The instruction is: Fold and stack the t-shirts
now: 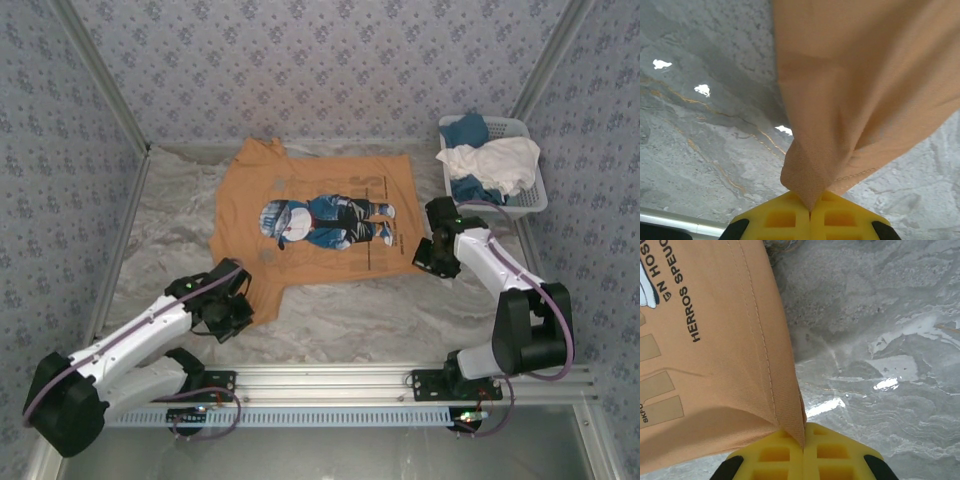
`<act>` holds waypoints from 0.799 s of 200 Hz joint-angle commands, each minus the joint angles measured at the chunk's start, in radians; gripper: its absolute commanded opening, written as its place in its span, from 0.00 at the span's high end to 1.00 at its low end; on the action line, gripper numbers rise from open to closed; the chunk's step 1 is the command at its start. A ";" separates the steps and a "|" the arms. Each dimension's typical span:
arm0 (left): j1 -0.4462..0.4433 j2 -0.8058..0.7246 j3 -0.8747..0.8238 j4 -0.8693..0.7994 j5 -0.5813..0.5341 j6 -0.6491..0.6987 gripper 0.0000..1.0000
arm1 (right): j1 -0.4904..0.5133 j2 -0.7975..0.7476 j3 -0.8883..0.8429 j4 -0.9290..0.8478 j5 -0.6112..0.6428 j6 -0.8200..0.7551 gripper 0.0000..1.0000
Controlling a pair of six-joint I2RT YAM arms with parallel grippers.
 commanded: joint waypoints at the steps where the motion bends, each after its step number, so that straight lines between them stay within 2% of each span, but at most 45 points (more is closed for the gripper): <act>1: -0.006 -0.026 -0.008 -0.121 0.018 -0.274 1.00 | -0.006 0.016 0.014 -0.038 0.038 -0.016 1.00; 36: -0.006 -0.107 0.007 -0.148 -0.025 -0.298 1.00 | -0.009 0.017 0.024 -0.043 0.049 -0.019 1.00; 68: -0.006 -0.099 -0.026 -0.160 -0.001 -0.285 1.00 | -0.017 0.018 0.024 -0.039 0.050 -0.024 1.00; 84: 0.005 -0.096 -0.027 -0.179 -0.038 -0.261 1.00 | -0.018 0.017 0.023 -0.023 0.026 -0.028 1.00; 114: 0.063 -0.090 0.016 -0.194 -0.114 -0.204 1.00 | -0.011 0.017 0.025 0.006 0.017 -0.037 1.00; 160: 0.191 0.019 0.028 -0.097 -0.119 -0.068 1.00 | -0.008 0.049 0.035 0.034 -0.022 -0.053 1.00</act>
